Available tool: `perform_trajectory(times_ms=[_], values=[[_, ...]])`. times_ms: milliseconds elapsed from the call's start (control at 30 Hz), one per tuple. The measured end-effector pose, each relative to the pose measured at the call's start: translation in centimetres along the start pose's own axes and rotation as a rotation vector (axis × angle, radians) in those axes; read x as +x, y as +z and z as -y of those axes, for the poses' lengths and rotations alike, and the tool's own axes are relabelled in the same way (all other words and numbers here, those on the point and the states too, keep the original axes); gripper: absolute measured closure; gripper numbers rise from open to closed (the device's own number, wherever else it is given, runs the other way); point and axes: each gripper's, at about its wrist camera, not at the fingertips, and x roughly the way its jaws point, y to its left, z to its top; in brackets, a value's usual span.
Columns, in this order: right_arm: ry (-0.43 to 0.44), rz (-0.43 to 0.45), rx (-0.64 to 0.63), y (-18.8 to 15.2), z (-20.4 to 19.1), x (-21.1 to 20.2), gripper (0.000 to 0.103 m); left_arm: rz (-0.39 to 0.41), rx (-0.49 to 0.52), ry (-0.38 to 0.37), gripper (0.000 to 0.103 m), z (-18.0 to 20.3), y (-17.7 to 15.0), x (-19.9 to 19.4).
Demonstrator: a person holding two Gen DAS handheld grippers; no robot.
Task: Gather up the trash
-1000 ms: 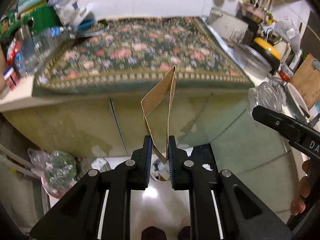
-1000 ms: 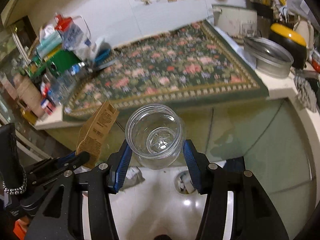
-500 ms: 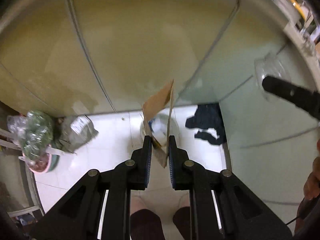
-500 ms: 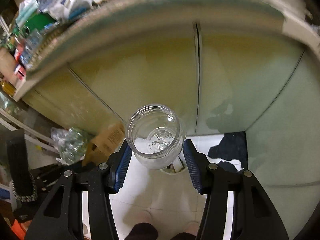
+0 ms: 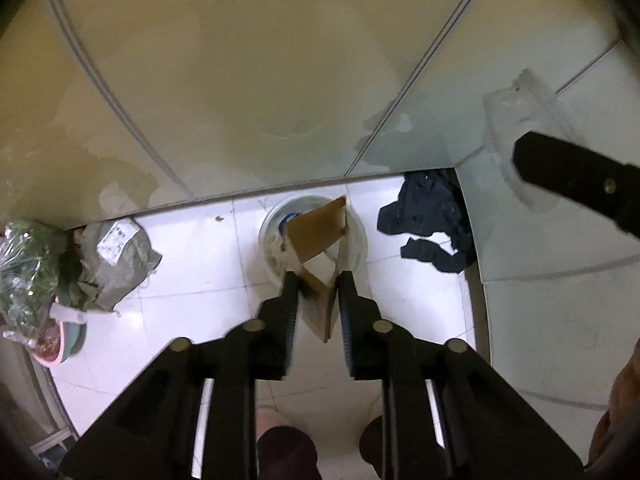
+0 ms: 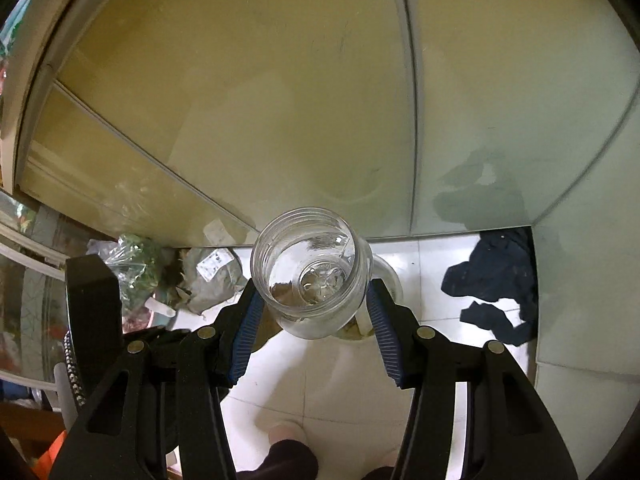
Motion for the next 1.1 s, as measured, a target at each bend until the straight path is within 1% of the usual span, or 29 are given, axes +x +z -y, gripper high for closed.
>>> perform_trajectory(times_ms=[67, 100, 200, 300, 333, 433, 533, 600, 633, 700, 733, 767, 800, 833, 867, 900, 933, 967, 1000, 1067, 1100], values=[[0.015, 0.008, 0.0, 0.4, 0.1, 0.1, 0.053, -0.006, -0.002, 0.004, 0.069, -0.2, 0.4, 0.4], [0.019, 0.005, 0.001, 0.6, 0.2, 0.2, 0.052, -0.007, -0.001, 0.008, 0.068, -0.2, 0.6, 0.5], [0.036, -0.014, 0.02, 1.2, 0.3, 0.5, 0.047, -0.012, -0.001, 0.019, 0.067, -0.4, 0.9, 0.6], [0.021, -0.011, 0.015, 1.4, 0.2, 0.0, 0.047, -0.008, -0.005, 0.019, 0.067, -0.4, 1.3, -0.5], [0.014, -0.014, 0.011, 1.4, 0.4, 0.1, 0.047, -0.004, -0.004, 0.019, 0.067, -0.3, 1.4, -1.2], [-0.005, -0.005, 0.009, 1.6, 0.2, -1.7, 0.047, 0.013, -0.007, 0.024, 0.067, 0.2, 1.7, -4.4], [-0.035, 0.007, -0.002, 2.1, -0.3, -5.0, 0.047, 0.049, -0.01, 0.035, 0.067, 1.4, 2.0, -9.1], [-0.059, 0.026, -0.017, 2.5, -0.8, -8.0, 0.047, 0.085, -0.014, 0.043, 0.067, 2.4, 2.1, -13.4], [-0.071, 0.042, -0.028, 2.8, -1.3, -10.4, 0.047, 0.102, -0.016, 0.045, 0.067, 2.8, 2.1, -15.2], [-0.085, 0.068, -0.046, 3.3, -2.0, -13.7, 0.047, 0.143, -0.027, 0.047, 0.067, 3.8, 2.1, -19.8], [-0.088, 0.092, -0.06, 3.6, -2.7, -16.5, 0.047, 0.171, -0.033, 0.054, 0.067, 4.4, 1.9, -22.6], [-0.09, 0.109, -0.071, 3.8, -3.1, -18.4, 0.047, 0.196, -0.037, 0.061, 0.066, 5.0, 1.8, -25.0], [-0.091, 0.133, -0.087, 3.9, -3.8, -21.0, 0.047, 0.233, -0.043, 0.066, 0.066, 5.8, 1.6, -28.3], [-0.091, 0.148, -0.098, 4.0, -4.1, -22.5, 0.047, 0.26, -0.047, 0.067, 0.064, 6.3, 1.3, -30.6], [-0.089, 0.175, -0.118, 4.1, -4.9, -25.2, 0.047, 0.292, -0.052, 0.066, 0.062, 6.7, 1.1, -33.0], [-0.083, 0.205, -0.136, 4.1, -5.6, -27.9, 0.047, 0.342, -0.057, 0.065, 0.061, 7.4, 0.5, -36.4], [-0.078, 0.225, -0.148, 4.0, -6.0, -29.4, 0.047, 0.376, -0.056, 0.068, 0.059, 7.7, 0.2, -38.6], [-0.073, 0.265, -0.171, 3.8, -6.9, -32.4, 0.047, 0.423, -0.053, 0.071, 0.057, 8.3, -0.4, -41.5], [-0.071, 0.287, -0.184, 3.6, -7.3, -33.9, 0.047, 0.459, -0.05, 0.072, 0.056, 8.7, -1.0, -43.5], [-0.065, 0.363, -0.223, 2.5, -9.4, -38.4, 0.047, 0.549, -0.04, 0.067, 0.049, 9.9, -2.5, -48.5], [-0.064, 0.408, -0.242, 1.7, -10.5, -40.8, 0.047, 0.579, -0.035, 0.063, 0.047, 10.2, -3.2, -50.1]])
